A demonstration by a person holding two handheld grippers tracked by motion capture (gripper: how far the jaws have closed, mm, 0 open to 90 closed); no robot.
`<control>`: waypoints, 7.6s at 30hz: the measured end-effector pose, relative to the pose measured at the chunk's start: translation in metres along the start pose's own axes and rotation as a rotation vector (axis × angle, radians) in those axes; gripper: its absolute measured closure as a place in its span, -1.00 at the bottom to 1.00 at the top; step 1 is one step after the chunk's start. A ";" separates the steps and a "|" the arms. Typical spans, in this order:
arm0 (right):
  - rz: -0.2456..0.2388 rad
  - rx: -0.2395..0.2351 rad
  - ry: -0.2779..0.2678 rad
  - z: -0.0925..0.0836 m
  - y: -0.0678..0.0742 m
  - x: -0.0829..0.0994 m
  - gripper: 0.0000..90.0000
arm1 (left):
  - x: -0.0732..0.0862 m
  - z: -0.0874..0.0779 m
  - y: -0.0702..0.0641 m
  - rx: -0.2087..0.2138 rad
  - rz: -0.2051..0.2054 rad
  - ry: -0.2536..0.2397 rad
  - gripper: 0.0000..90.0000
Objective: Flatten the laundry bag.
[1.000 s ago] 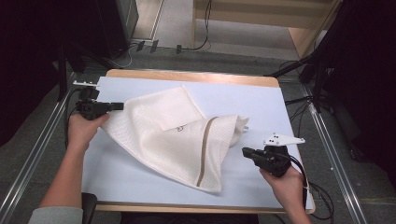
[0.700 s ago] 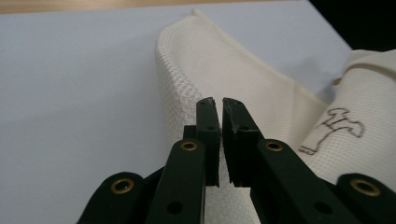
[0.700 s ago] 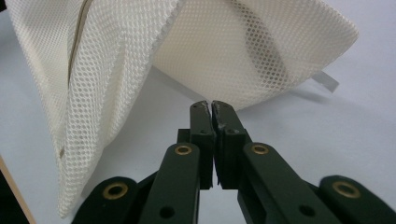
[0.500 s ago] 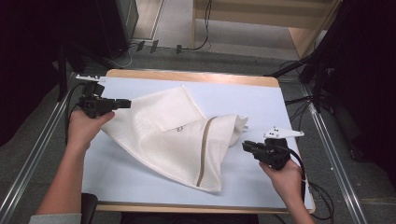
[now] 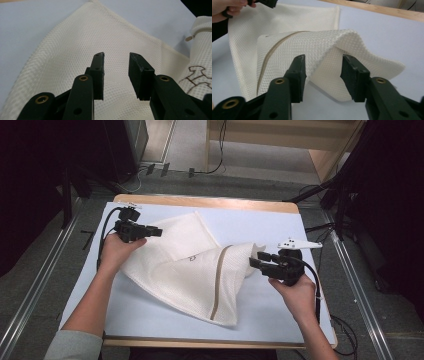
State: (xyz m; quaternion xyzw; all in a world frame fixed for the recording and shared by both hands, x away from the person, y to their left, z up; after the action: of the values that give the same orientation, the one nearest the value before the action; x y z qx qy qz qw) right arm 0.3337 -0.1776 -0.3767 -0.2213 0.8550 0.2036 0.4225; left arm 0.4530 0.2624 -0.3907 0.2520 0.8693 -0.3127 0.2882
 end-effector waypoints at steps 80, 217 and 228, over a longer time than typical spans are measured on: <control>0.022 0.048 0.017 -0.033 -0.038 0.032 0.58 | 0.029 -0.058 0.055 -0.053 -0.166 -0.122 0.31; -0.051 0.067 0.212 0.035 -0.049 0.089 0.87 | 0.048 -0.021 0.101 -0.145 -0.236 -0.089 0.90; -0.050 0.072 0.101 0.046 -0.065 0.067 0.45 | 0.059 -0.043 0.066 -0.199 -0.200 -0.097 0.15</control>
State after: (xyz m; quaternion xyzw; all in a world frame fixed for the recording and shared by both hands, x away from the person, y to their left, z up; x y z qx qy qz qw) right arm 0.3621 -0.2199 -0.4675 -0.2371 0.8764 0.1506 0.3913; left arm 0.4375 0.3523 -0.4280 0.1187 0.9019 -0.2638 0.3209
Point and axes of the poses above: each handheld gripper's, and its own axes: z roughly forward along the jaws, x roughly out of its underside, y roughly to its left, the point moved 1 cm from there along z, roughly forward along the jaws, and after that the axes turned 8 degrees about x, right-handed, at the moved point
